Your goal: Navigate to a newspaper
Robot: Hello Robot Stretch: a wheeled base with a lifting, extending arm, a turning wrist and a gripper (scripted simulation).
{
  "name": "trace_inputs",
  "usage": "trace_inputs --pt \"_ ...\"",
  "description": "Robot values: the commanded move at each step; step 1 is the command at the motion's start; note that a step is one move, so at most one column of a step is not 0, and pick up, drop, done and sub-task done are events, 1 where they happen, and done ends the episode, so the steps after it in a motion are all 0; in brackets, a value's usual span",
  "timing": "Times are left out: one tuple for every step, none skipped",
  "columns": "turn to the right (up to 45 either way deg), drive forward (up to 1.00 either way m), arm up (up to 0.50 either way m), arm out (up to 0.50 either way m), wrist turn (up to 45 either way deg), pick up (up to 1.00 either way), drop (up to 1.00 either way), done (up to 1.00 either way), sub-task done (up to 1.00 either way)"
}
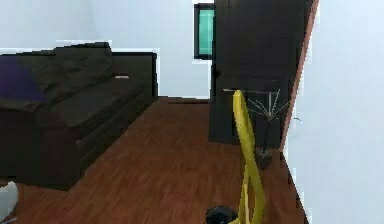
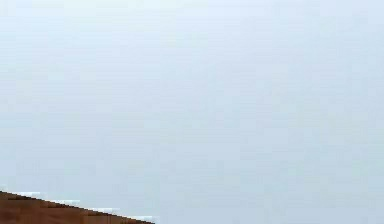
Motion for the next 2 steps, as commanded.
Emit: trace_inputs --pt "-42.0 0.00 0.00 0.00 0.0 0.00 0.00 0.00 0.00" --pt "0.0 0.50 0.00 0.00 0.0 0.00 0.00 0.00 0.00"
